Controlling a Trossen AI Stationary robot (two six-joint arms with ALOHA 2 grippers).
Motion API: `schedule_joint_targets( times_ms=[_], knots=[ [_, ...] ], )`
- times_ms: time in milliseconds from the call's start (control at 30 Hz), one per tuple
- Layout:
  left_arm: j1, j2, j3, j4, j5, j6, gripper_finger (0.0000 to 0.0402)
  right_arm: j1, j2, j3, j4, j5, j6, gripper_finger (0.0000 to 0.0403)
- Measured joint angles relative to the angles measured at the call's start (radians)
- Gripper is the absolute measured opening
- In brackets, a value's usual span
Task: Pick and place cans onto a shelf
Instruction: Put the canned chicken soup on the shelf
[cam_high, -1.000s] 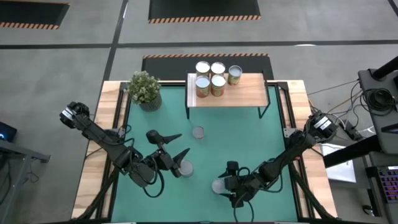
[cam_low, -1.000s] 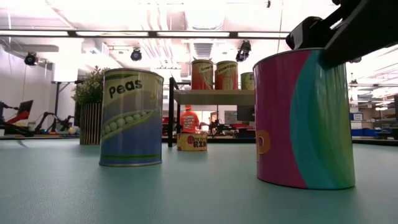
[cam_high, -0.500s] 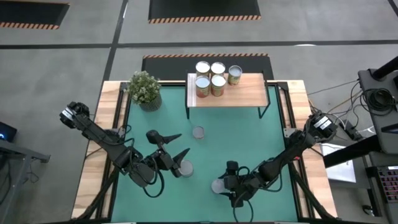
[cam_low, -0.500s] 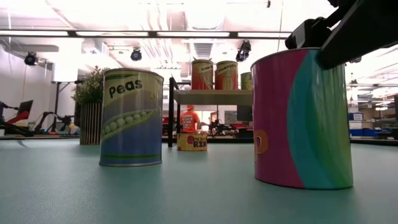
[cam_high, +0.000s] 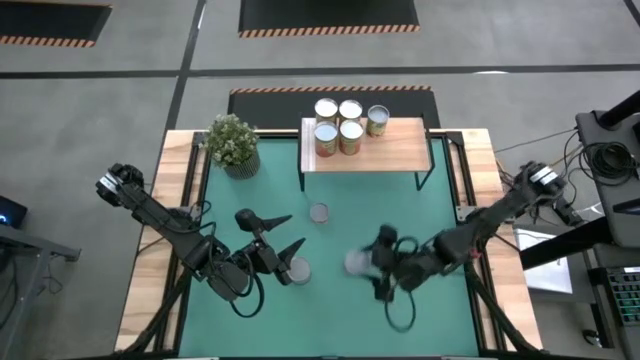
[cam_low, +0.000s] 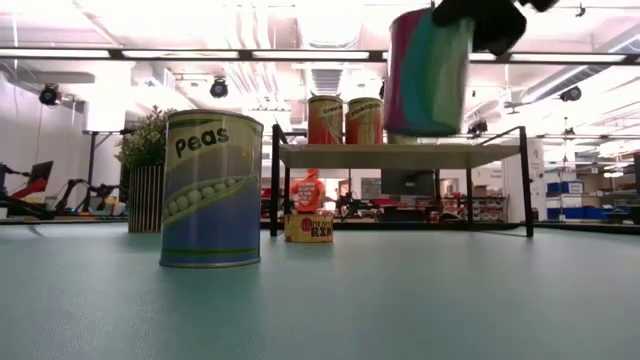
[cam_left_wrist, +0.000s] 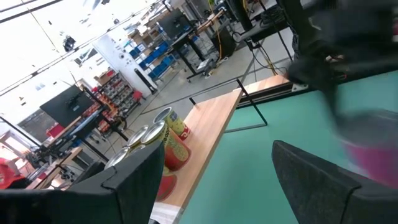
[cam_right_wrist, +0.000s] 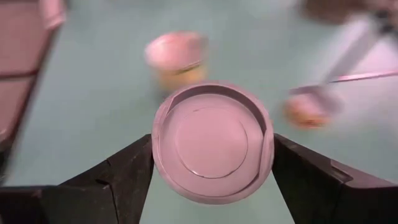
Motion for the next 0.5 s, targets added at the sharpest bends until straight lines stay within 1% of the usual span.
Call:
schedule_joint_targets(
  times_ms=[67, 167, 233, 300, 367, 500],
  knots=[
    [0.000, 0.000, 0.000, 0.000, 0.000, 0.000, 0.0279, -0.042, -0.079, 0.000, -0.087, 0.062, 0.016, 0.0285],
    [0.000, 0.000, 0.000, 0.000, 0.000, 0.008, 0.0279, -0.125, -0.206, 0.000, -0.205, 0.200, 0.094, 0.0284],
    [0.000, 0.000, 0.000, 0.000, 0.000, 0.011, 0.0279, -0.197, -0.279, 0.000, -0.259, 0.243, 0.111, 0.0284],
    [0.000, 0.000, 0.000, 0.000, 0.000, 0.012, 0.0279, -0.282, -0.336, 0.000, -0.298, 0.239, 0.116, 0.0284],
    [0.000, 0.000, 0.000, 0.001, 0.000, 0.015, 0.0279, -0.369, -0.371, 0.000, -0.302, 0.208, 0.094, 0.0284],
    [0.000, 0.000, 0.000, 0.001, 0.000, 0.022, 0.0279, -0.520, -0.390, 0.010, -0.304, 0.134, 0.038, 0.0285]
  ],
)
